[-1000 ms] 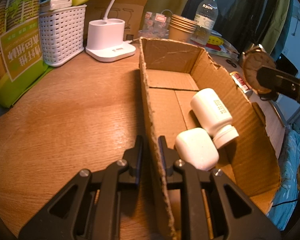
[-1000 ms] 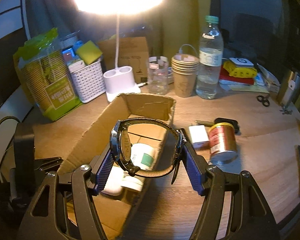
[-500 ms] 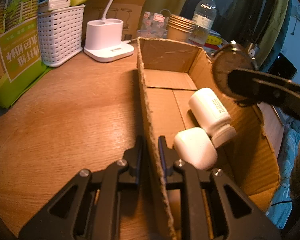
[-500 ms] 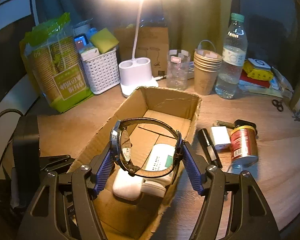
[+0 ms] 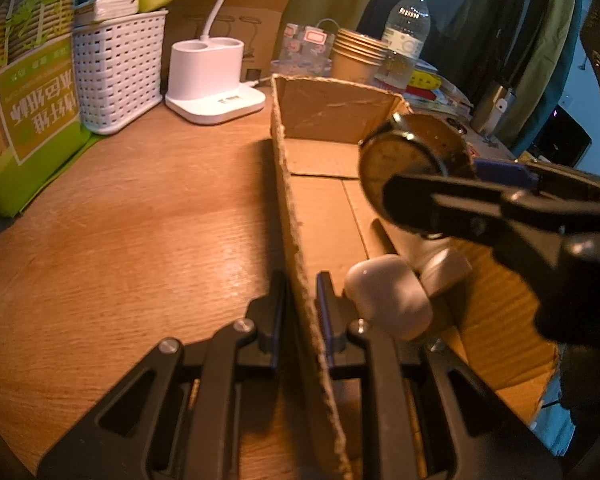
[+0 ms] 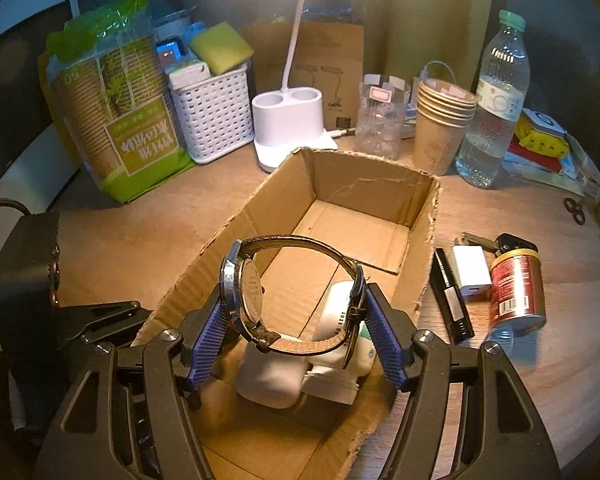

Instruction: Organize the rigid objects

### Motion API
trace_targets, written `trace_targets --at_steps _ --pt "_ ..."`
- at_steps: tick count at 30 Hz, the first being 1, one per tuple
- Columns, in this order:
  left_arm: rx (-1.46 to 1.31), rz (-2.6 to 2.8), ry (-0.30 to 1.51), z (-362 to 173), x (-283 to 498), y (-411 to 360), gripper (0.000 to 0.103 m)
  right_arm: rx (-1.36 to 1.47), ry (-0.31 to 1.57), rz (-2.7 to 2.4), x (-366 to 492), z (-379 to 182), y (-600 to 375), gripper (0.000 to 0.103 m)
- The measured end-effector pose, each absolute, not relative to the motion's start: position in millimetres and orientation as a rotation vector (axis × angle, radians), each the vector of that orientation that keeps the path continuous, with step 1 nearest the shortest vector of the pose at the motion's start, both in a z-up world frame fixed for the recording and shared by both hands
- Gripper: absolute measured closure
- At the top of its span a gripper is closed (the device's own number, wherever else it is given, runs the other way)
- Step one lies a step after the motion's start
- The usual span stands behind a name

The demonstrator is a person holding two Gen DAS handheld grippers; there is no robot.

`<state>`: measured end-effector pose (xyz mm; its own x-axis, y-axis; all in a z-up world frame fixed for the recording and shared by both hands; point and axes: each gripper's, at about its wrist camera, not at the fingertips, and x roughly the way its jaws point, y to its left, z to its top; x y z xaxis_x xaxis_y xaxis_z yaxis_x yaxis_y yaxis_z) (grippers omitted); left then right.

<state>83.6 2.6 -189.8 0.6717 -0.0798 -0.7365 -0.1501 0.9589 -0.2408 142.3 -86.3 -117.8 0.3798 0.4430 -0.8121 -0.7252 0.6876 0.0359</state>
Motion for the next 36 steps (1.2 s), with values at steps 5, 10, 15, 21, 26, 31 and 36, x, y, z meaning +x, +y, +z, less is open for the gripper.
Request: trace_targets --at_steps 5,10,15,21,26,31,36 --pt "-0.294 0.040 0.837 -189.7 84.2 3.4 0.087 -0.369 0.930 0.773 142.8 -124.0 -81.0 0.034" --pt "-0.294 0.040 0.837 -189.6 84.1 2.9 0.087 -0.386 0.951 0.776 143.0 -129.6 -75.4 0.034" --pt "-0.295 0.040 0.837 -189.7 84.2 3.6 0.087 -0.394 0.968 0.774 143.9 -132.6 -74.1 0.033" --pt "-0.295 0.041 0.837 -189.6 84.0 2.9 0.087 -0.380 0.978 0.781 145.4 -132.8 -75.2 0.033" --pt "-0.295 0.042 0.838 -189.2 84.4 3.0 0.087 -0.375 0.972 0.787 144.9 -132.1 -76.4 0.029" --pt "-0.295 0.046 0.839 -188.6 85.9 2.6 0.087 -0.362 0.949 0.796 144.6 -126.1 -79.5 0.024" --pt "-0.295 0.049 0.840 -189.4 86.5 4.8 0.087 -0.354 0.943 0.790 145.3 -123.5 -83.8 0.024"
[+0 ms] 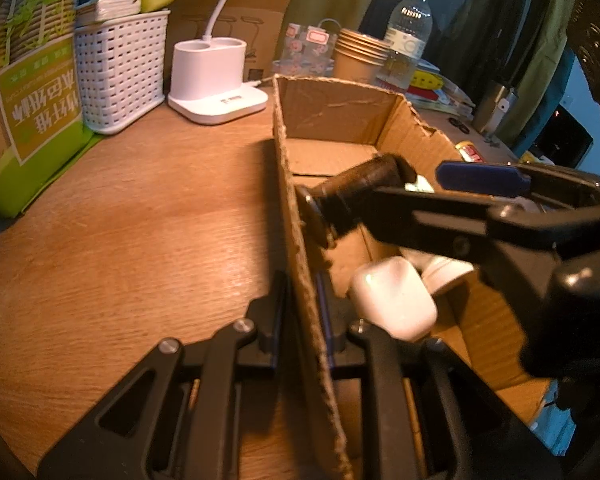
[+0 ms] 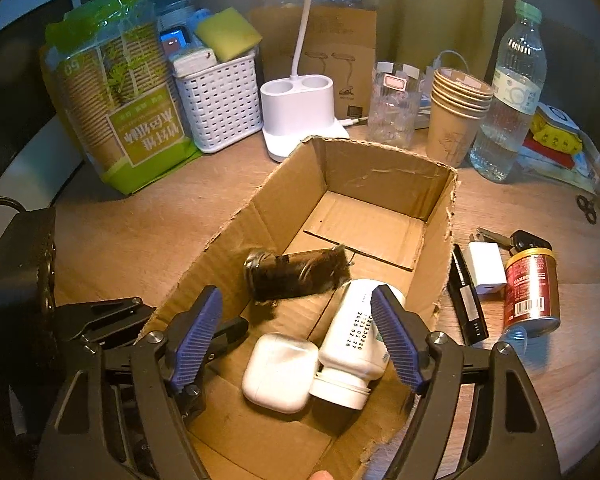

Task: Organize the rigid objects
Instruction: 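Lower the wristwatch into the box and open the right tool, then move the right tool to the red-and-gold can and grasp it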

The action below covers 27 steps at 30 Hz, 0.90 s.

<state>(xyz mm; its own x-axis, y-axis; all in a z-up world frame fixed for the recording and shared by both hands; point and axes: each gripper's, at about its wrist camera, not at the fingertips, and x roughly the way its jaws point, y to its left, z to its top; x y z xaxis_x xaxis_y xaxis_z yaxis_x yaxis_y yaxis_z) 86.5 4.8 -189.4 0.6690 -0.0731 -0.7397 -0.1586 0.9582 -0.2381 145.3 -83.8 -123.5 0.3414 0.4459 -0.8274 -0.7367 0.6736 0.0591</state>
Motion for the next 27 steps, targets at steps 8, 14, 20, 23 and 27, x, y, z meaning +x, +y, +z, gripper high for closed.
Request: trace_targets --at_steps 8,14,20,23,27 --pt "-0.295 0.052 0.840 -189.9 87.4 6.8 0.087 -0.331 0.921 0.775 147.9 -114.9 -97.1 0.024" --pt "-0.294 0.052 0.839 -190.2 87.2 7.2 0.087 -0.300 0.901 0.750 152.9 -107.1 -113.4 0.024" --pt "-0.293 0.060 0.838 -190.3 86.8 6.9 0.087 -0.267 0.881 0.717 160.3 -99.0 -134.6 0.024" --pt "-0.291 0.063 0.838 -190.3 86.6 7.0 0.087 -0.252 0.878 0.696 165.9 -98.1 -144.4 0.024" --pt "-0.291 0.068 0.837 -189.9 86.2 6.8 0.087 -0.235 0.877 0.665 173.7 -98.5 -158.2 0.024"
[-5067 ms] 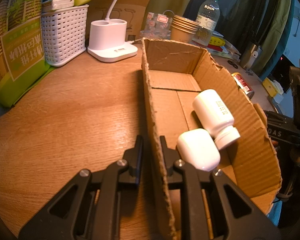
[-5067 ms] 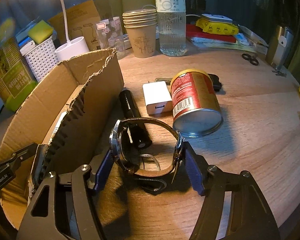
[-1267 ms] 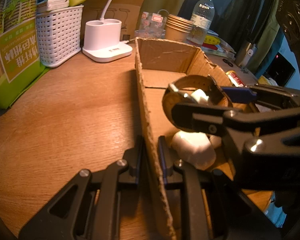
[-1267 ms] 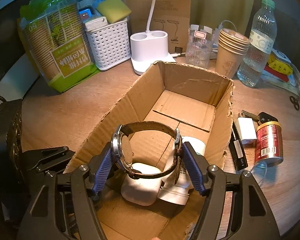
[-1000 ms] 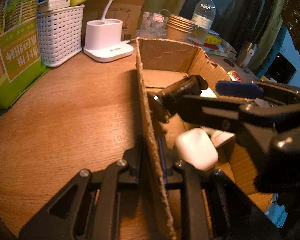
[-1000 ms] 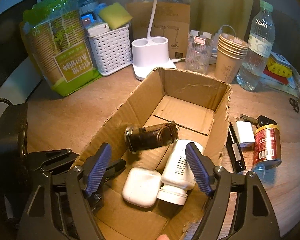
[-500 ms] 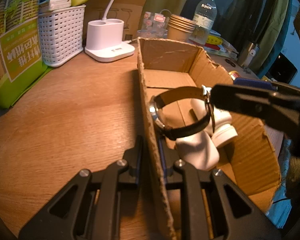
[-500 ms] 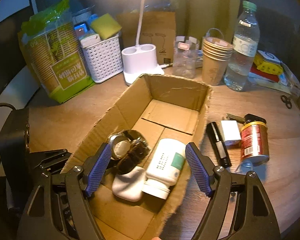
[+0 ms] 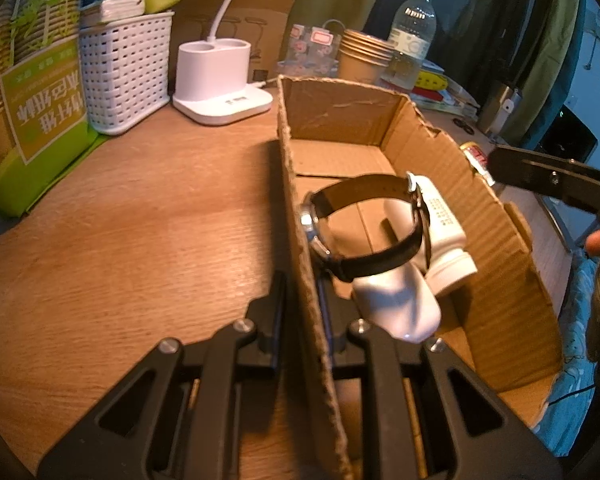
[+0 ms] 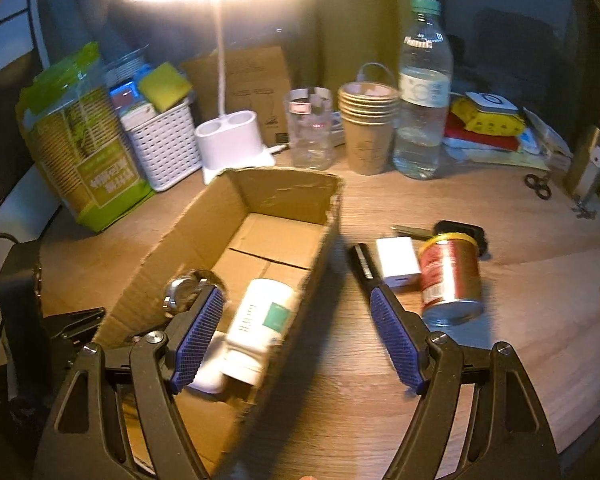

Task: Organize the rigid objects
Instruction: 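Move the right tool to the red-and-gold can and grasp it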

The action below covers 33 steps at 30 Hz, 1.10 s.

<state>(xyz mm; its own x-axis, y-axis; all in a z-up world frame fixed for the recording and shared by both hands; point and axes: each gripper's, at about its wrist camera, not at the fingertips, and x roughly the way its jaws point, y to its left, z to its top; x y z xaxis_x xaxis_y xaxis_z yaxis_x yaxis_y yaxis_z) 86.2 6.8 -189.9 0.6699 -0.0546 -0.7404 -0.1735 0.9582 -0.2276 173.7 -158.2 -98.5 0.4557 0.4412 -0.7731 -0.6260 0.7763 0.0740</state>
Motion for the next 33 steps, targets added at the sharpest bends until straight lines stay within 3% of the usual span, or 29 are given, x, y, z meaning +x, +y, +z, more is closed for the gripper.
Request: trace_targets --at_steps 33 --pt "-0.292 0.073 0.839 -190.0 86.2 6.0 0.086 -0.235 0.889 0.444 246.3 -137.5 -215.3 0.024"
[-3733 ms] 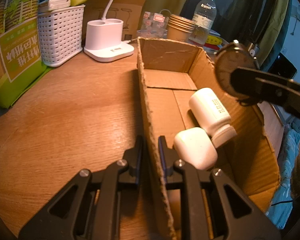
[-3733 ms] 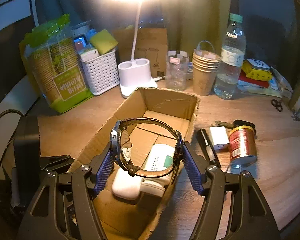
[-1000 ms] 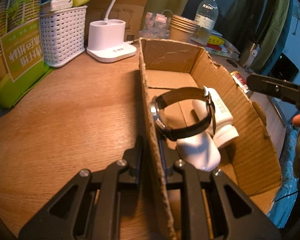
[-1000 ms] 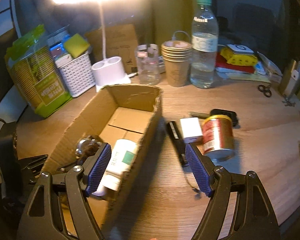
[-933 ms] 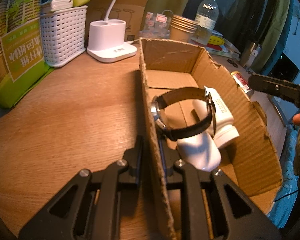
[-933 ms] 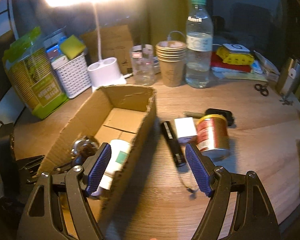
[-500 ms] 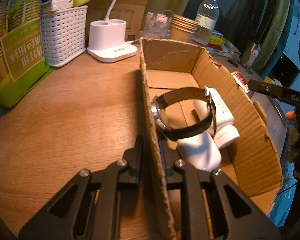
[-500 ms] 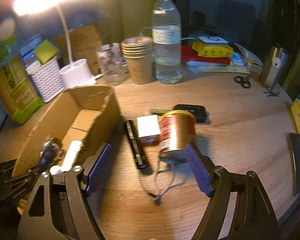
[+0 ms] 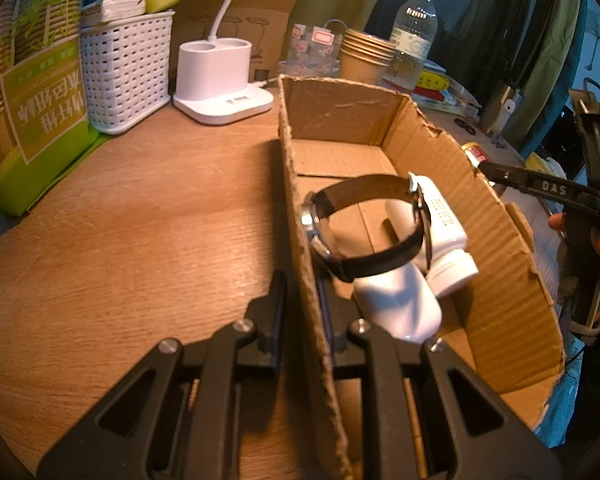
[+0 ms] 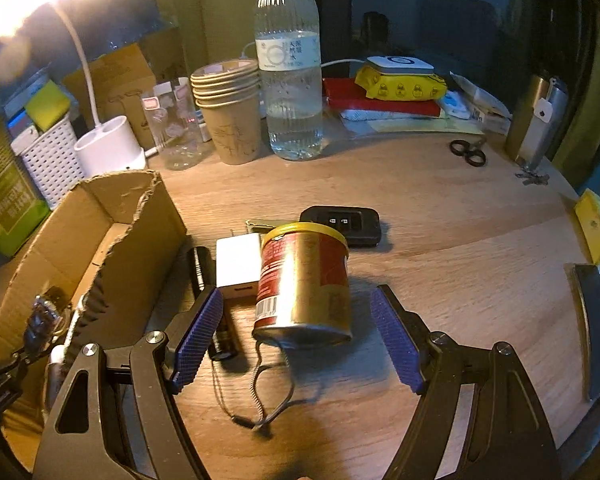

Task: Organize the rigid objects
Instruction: 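Move the right tool to the red-and-gold can and grasp it, then lift the can with the right tool and carry it over the box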

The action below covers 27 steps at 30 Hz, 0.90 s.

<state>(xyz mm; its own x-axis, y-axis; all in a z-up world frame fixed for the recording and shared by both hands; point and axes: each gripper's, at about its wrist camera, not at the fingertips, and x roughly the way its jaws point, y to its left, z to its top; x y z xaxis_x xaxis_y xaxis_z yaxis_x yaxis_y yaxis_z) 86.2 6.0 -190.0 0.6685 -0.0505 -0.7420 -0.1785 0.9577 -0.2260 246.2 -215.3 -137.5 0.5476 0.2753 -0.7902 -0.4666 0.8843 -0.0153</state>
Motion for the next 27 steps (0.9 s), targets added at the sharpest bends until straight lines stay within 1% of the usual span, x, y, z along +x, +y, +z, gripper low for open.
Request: trace_targets --at_steps 10,12,14,27 --pt "-0.292 0.073 0.839 -190.0 86.2 6.1 0.086 -0.237 0.902 0.412 261.3 -150.1 -214.6 0.024" --pt "-0.292 0.073 0.839 -190.0 86.2 6.1 0.086 -0.238 0.905 0.413 261.2 -151.2 -214.8 0.029" --pt "-0.292 0.072 0.839 -190.0 86.2 6.1 0.086 -0.256 0.910 0.413 260.4 -152.8 -212.8 0.045" --pt "-0.292 0.072 0.839 -190.2 86.3 5.9 0.086 -0.271 0.886 0.395 251.4 -141.7 -214.0 0.046"
